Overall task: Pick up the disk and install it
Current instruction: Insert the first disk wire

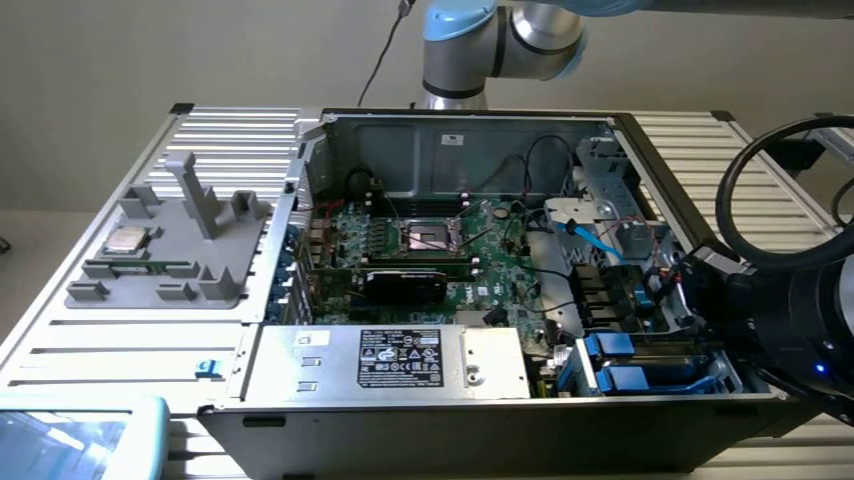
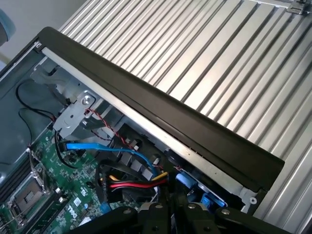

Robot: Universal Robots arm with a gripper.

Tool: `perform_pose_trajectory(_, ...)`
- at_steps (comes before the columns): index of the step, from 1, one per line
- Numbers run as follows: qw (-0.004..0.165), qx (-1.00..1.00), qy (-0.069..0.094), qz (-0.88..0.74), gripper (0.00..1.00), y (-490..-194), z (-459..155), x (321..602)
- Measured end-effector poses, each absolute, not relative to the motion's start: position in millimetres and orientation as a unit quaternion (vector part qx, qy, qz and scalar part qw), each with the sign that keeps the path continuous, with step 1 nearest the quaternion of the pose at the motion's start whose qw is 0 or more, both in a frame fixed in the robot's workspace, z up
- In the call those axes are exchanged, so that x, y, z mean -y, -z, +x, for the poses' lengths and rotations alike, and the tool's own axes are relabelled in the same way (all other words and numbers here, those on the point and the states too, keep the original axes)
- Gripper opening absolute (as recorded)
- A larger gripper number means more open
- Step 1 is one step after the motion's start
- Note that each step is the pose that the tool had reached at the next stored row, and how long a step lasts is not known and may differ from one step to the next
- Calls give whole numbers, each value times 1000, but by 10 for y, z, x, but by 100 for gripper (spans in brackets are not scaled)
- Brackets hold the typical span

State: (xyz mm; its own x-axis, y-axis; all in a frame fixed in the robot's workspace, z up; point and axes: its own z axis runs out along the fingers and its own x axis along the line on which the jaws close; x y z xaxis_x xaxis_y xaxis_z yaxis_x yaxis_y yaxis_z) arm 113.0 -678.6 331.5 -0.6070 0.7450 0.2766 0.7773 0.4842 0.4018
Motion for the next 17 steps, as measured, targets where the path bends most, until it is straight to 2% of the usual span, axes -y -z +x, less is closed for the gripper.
perform_pose_trajectory(3, 24, 865, 234, -443, 16, -3316, 1130, 6784)
perform_pose_trajectory(7, 10, 872, 206, -443, 16, -3316, 1130, 6776)
perform_pose_trajectory(17, 7, 872, 202, -446, 16, -3420, 1128, 6773)
